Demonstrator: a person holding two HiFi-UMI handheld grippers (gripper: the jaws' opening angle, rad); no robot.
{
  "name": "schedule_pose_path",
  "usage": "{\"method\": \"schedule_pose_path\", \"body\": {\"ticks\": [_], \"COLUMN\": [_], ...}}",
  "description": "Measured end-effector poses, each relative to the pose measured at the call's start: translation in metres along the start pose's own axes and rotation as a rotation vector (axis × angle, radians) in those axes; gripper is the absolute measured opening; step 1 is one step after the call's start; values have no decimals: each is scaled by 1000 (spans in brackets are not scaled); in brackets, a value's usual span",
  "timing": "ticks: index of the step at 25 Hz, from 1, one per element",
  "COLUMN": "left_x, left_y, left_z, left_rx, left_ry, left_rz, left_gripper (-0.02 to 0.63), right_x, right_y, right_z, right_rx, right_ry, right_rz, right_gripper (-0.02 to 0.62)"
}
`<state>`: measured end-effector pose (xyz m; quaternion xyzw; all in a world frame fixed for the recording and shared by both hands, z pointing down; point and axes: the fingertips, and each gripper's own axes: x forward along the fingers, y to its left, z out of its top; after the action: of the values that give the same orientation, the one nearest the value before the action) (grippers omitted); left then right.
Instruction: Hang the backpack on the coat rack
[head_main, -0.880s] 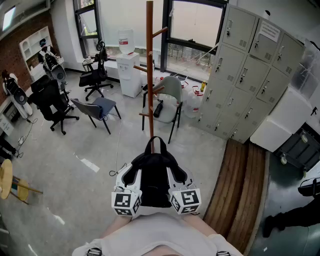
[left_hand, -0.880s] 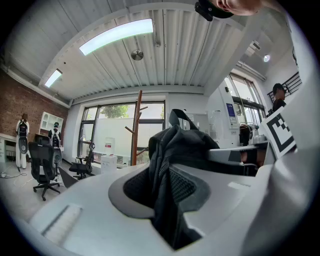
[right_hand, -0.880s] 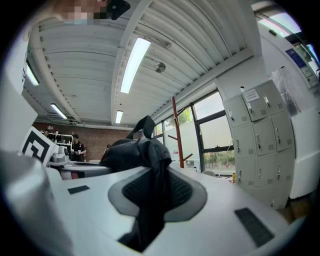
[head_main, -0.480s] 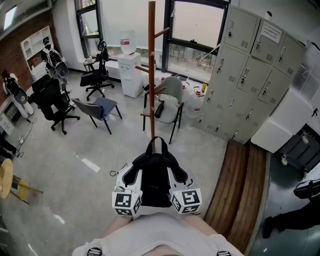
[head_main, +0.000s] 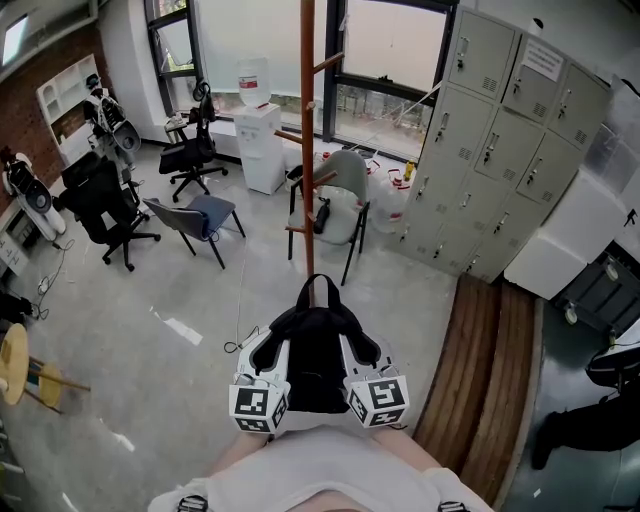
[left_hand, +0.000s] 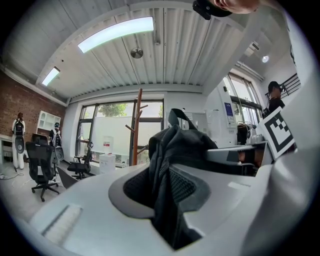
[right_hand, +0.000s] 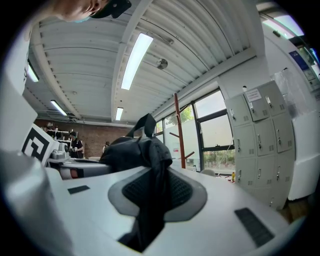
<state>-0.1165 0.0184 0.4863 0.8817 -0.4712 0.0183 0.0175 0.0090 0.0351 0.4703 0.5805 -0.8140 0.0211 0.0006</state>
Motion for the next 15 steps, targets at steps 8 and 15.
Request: {"method": "schedule_pose_path", "body": {"ticks": [8, 15], "left_x": [-7, 1], "left_y": [25, 32], "left_z": [-4, -13], "left_rx": [-1, -23], "left_ry": [0, 7], "left_rz": [-57, -124], "left_gripper": [84, 84], "right_x": [11, 16], "right_y": [24, 25], "right_z": [-4, -13], "right_rx": [4, 10], "right_ry": [8, 15], "right_rz": [-52, -96], "right_gripper": [63, 61]}}
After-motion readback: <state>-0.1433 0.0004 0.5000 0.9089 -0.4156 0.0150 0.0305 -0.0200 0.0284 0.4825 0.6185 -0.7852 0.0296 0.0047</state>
